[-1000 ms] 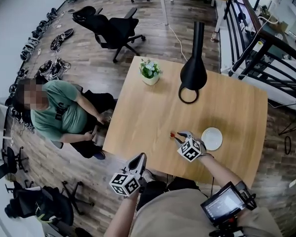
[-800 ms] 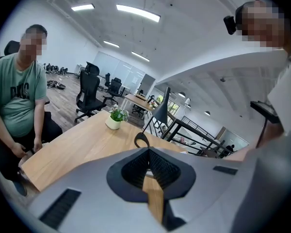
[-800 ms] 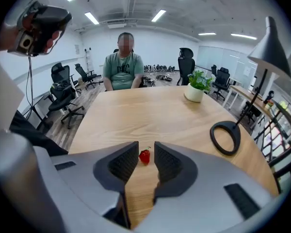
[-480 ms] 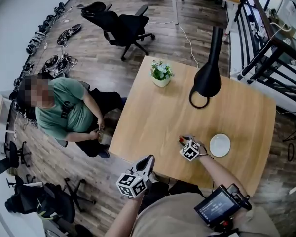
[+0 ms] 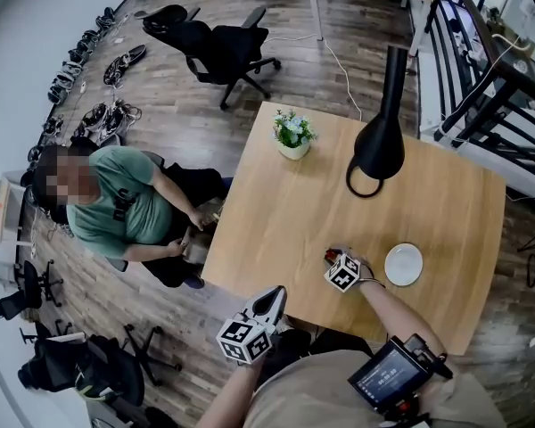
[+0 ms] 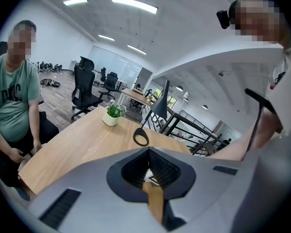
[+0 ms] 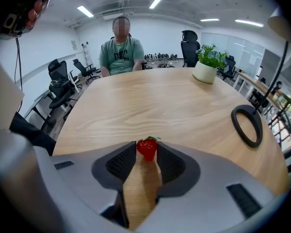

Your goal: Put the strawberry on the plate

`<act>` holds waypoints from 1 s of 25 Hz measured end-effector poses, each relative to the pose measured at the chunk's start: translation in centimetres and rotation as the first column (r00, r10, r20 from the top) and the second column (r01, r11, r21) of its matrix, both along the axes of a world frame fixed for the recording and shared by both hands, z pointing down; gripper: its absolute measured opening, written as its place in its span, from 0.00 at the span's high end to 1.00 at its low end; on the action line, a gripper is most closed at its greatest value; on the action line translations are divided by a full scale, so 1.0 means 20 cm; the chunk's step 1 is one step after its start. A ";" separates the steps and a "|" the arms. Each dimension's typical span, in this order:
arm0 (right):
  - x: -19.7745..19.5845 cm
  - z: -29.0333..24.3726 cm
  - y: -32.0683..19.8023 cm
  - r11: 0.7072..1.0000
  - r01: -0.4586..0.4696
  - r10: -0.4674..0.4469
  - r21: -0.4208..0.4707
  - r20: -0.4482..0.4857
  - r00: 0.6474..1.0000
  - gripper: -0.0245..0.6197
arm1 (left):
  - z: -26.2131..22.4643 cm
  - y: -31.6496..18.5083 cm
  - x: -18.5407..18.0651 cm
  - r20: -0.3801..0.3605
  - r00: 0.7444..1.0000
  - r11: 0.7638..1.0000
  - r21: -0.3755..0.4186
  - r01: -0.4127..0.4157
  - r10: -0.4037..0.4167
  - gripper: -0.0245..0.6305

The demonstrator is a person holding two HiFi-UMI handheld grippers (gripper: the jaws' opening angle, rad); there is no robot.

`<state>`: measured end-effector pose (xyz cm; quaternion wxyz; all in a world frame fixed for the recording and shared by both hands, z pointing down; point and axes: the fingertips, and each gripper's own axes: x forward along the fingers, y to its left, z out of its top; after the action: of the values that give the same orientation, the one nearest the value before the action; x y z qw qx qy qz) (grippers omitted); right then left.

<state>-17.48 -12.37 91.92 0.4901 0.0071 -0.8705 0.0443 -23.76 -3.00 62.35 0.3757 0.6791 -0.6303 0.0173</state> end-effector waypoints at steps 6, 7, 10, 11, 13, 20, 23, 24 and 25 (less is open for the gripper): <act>-0.04 0.00 0.01 1.000 -0.002 0.002 -0.024 0.011 1.000 0.66 | 0.00 0.03 0.01 -0.004 1.000 1.000 -0.014 0.006 -0.006 0.96; -0.03 0.01 0.01 1.000 -0.011 0.011 -0.022 0.006 1.000 0.66 | 0.00 0.03 0.02 -0.003 1.000 1.000 -0.016 0.006 -0.006 0.96; -0.02 0.02 -0.01 0.998 -0.057 0.057 -0.023 0.006 0.998 0.66 | 0.00 0.06 0.02 0.000 1.000 1.000 -0.025 0.008 -0.008 0.96; -0.02 0.02 -0.02 0.997 -0.069 0.069 -0.025 0.011 0.998 0.66 | 0.00 0.07 0.02 0.001 1.000 1.000 -0.028 0.010 -0.010 0.96; -0.02 0.03 -0.03 0.996 -0.085 0.086 -0.027 0.018 0.996 0.66 | 0.01 0.08 0.01 0.006 1.000 0.999 -0.035 0.014 -0.014 0.96; 0.00 -0.01 -0.05 0.987 -0.150 0.153 -0.054 0.047 0.987 0.75 | 0.01 0.13 0.00 0.021 1.000 0.999 -0.046 0.020 -0.020 0.96; 0.01 -0.05 -0.05 0.983 -0.172 0.176 -0.067 0.075 0.981 0.75 | 0.02 0.13 0.01 0.021 1.000 0.999 -0.042 0.016 -0.015 0.96; 0.01 -0.07 -0.05 0.981 -0.179 0.184 -0.071 0.084 0.979 0.75 | 0.02 0.12 0.01 0.019 1.000 0.999 -0.038 0.014 -0.014 0.96; 0.01 -0.10 -0.05 0.980 -0.186 0.192 -0.075 0.093 0.977 0.75 | 0.02 0.12 0.02 0.014 1.000 0.999 -0.034 0.014 -0.013 0.96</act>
<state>-17.18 -13.46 89.96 0.4394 0.0715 -0.8874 0.1198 -23.36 -0.63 62.70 0.3828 0.6682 -0.6372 0.0303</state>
